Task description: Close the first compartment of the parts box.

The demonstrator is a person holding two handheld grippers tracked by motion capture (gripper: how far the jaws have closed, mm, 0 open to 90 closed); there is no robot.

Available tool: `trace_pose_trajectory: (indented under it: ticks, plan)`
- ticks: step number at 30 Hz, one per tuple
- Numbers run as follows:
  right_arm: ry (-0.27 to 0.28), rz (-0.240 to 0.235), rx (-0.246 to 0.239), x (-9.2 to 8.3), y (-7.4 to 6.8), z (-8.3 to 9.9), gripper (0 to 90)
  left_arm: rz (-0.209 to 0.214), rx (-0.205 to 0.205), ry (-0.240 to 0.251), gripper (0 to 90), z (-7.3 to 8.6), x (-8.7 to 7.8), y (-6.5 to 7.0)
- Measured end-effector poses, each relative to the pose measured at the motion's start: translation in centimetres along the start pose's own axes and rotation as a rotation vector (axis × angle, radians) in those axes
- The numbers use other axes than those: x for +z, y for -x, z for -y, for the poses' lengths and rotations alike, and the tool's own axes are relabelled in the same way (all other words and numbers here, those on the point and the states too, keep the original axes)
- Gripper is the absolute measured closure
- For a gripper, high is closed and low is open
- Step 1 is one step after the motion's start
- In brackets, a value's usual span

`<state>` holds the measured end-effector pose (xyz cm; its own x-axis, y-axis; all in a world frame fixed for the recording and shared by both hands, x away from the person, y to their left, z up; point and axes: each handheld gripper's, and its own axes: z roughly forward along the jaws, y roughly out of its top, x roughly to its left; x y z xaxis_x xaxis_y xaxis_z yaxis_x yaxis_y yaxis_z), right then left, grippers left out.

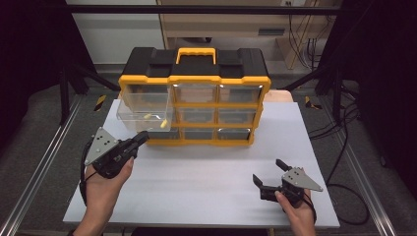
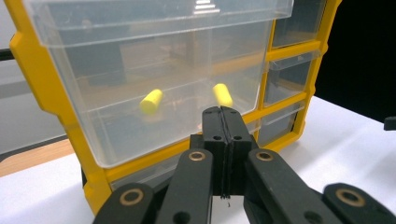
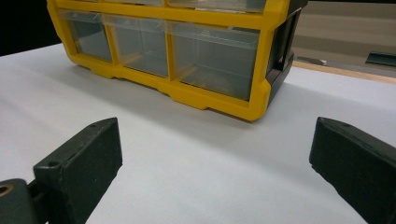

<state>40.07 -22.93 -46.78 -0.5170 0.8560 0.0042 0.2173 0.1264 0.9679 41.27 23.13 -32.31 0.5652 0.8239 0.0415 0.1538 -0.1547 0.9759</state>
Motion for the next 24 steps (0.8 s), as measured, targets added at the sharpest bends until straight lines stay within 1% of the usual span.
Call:
trace_pose_trajectory:
  ticks: [3,6,10,17,24]
  plan:
    - [-0.003,0.001,-0.006,0.0,0.0,0.0,3.0,-0.003,0.003,-0.003,89.4,-0.2,0.1,0.0]
    - [-0.003,0.0,-0.011,0.0,0.0,0.0,3.0,-0.004,-0.01,-0.003,89.4,-0.2,0.3,0.0]
    - [0.0,-0.004,0.002,0.0,0.0,0.0,2.9,-0.008,-0.003,-0.018,89.4,-0.1,0.5,-0.1]
    - [-0.011,-0.005,-0.016,0.2,-0.2,0.1,2.9,-0.012,0.0,-0.034,89.4,-0.1,0.7,-0.2]
    - [-0.009,-0.01,-0.013,0.2,-0.2,0.0,3.0,-0.023,-0.008,-0.033,89.4,-0.2,1.2,-0.1]
